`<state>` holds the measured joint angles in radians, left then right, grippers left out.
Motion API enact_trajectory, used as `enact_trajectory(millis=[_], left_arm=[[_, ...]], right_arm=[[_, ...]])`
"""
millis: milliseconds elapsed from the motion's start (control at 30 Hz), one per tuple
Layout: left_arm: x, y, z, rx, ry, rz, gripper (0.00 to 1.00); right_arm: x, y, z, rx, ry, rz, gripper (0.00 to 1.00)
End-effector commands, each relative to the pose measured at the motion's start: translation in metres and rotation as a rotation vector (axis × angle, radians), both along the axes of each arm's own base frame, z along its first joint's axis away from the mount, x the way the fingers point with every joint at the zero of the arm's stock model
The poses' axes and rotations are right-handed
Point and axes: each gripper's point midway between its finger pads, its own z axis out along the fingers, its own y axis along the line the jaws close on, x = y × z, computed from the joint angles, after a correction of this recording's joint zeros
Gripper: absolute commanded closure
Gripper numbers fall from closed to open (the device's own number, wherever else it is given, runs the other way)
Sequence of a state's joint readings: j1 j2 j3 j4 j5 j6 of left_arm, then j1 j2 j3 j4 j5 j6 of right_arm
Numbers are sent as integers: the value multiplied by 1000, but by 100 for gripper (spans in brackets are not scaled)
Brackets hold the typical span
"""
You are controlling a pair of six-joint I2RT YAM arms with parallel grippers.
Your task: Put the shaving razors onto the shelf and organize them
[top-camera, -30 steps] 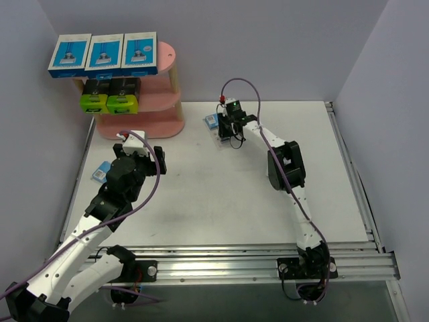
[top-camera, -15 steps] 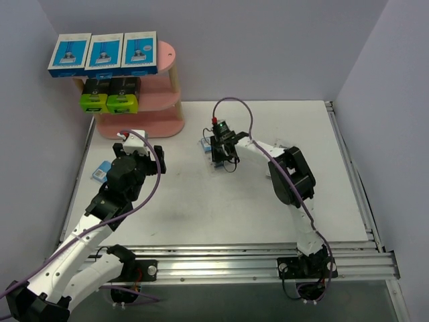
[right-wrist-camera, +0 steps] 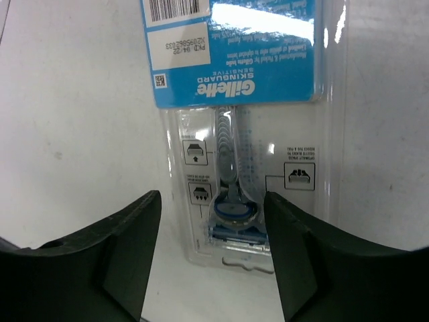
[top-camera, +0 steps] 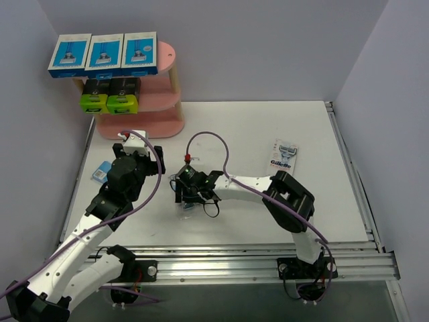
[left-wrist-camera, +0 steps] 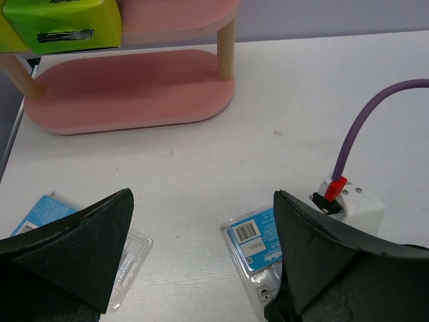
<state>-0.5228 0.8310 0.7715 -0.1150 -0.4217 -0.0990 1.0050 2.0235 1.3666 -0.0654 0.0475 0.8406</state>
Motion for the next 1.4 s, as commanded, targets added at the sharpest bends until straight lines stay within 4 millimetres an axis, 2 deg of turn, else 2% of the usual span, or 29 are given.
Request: enact_trajectory(millis=[0, 33, 133, 300, 433, 467, 600, 667, 700, 800, 900, 1000, 1033, 1133, 1200, 1300, 1367], left_arm=[[3, 2, 15, 7, -33, 17, 6], [4, 1, 13, 13, -25, 15, 6], [7, 2, 10, 30, -8, 26, 6], [6, 12, 12, 43, -12, 76, 6], [2, 20, 20, 31, -39, 107, 6], [2, 23, 21, 35, -45, 119, 6], [-1, 27, 25, 34, -60, 134, 6], [-1, 25, 27, 25, -64, 122, 6], [-1, 23, 27, 23, -64, 113, 6], [-2, 23, 27, 22, -60, 112, 6], [-3, 23, 28, 16, -66, 109, 6], [-4, 22, 31, 11, -73, 103, 6], [-4, 22, 31, 11, -73, 100, 6], [-5, 22, 31, 11, -75, 100, 6], [-5, 23, 32, 11, -75, 103, 6], [-5, 23, 34, 10, -79, 103, 6], [-6, 24, 33, 8, -79, 103, 6]], right_arm=[[4, -5, 37, 114, -5, -89, 41], [5, -5, 46, 137, -14, -89, 41], [4, -9, 50, 142, -26, -80, 39], [5, -14, 44, 55, -74, -26, 41], [6, -9, 38, -54, -122, 33, 44], [9, -5, 43, -57, -134, 39, 44], [11, 4, 39, -82, -151, 62, 47], [11, 2, 27, -121, -143, 69, 48], [14, 3, 27, -136, -152, 67, 48], [18, -11, -2, -268, -146, 58, 48], [18, -20, -21, -326, -136, 50, 51], [15, -22, -35, -335, -122, 50, 60], [13, -22, -38, -335, -116, 52, 71], [9, -22, -45, -344, -100, 51, 93], [7, -23, -44, -339, -93, 39, 100], [9, -33, -38, -342, -100, -18, 100], [11, -48, -38, -345, -90, -110, 100]])
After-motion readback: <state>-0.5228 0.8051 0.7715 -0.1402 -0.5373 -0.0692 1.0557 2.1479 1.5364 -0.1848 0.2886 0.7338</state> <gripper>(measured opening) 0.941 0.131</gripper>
